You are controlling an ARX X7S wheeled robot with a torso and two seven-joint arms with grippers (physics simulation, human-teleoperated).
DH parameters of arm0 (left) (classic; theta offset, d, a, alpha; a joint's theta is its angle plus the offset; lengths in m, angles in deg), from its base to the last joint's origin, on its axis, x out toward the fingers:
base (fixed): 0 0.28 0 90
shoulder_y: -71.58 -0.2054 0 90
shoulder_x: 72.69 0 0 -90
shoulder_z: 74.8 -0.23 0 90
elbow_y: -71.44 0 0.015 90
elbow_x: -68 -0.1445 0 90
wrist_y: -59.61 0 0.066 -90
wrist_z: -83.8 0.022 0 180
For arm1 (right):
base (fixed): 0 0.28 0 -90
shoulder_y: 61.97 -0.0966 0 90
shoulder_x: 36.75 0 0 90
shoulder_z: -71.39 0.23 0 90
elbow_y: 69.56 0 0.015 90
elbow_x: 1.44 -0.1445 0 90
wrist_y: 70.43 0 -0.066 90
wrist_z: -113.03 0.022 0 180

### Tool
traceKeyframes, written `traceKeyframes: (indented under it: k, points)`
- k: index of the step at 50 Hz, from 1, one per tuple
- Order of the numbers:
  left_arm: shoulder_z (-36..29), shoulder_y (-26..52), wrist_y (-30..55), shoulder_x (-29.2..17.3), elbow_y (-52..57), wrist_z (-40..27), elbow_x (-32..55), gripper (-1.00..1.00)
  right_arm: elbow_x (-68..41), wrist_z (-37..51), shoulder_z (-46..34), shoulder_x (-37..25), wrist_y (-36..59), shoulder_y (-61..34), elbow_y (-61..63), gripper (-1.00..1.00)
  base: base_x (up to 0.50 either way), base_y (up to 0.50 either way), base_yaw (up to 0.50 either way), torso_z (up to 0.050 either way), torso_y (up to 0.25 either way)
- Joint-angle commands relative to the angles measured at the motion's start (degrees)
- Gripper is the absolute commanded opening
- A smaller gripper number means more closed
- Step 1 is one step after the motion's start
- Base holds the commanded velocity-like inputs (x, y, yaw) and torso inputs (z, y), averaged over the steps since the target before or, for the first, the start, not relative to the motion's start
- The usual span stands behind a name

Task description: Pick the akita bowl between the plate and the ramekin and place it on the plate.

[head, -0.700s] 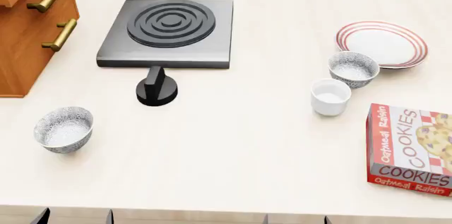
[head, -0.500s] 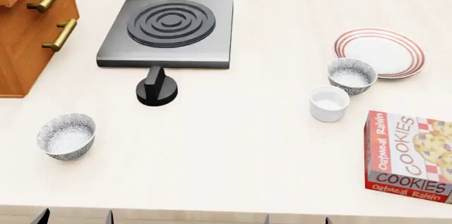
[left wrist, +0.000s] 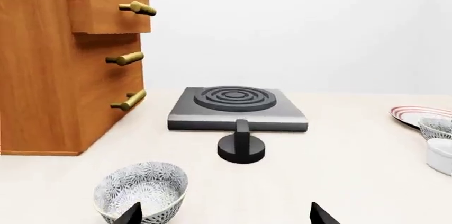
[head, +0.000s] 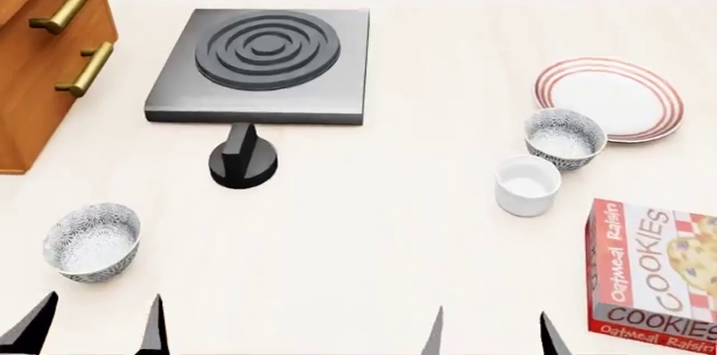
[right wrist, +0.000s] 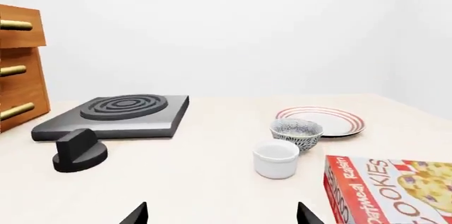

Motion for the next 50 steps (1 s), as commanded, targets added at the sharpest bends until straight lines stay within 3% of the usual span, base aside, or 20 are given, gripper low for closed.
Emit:
traceKeyframes:
  k: [1, 17, 50]
  points:
    - [0.44, 1.67, 11.03, -3.14, 15.42, -0.73, 4.03, 1.0, -1.89, 1.96, 0.76, -3.33, 9.68, -0.5, 16.11, 1.0, 0.5, 0.0, 0.0, 0.0, 0.0]
    - [2.72, 4.66, 20.42, -6.17, 29.11, -1.56, 9.49, 1.0, -4.46, 3.95, 3.47, -6.9, 18.57, -3.79, 30.59, 1.0, 0.5, 0.0, 0.0, 0.0, 0.0]
    - [2.48, 3.42, 17.86, -7.58, 28.03, -2.06, 10.8, 1.0, -6.44, 5.19, 2.96, -9.31, 18.08, -3.38, 32.24, 1.0, 0.5, 0.0, 0.0, 0.0, 0.0]
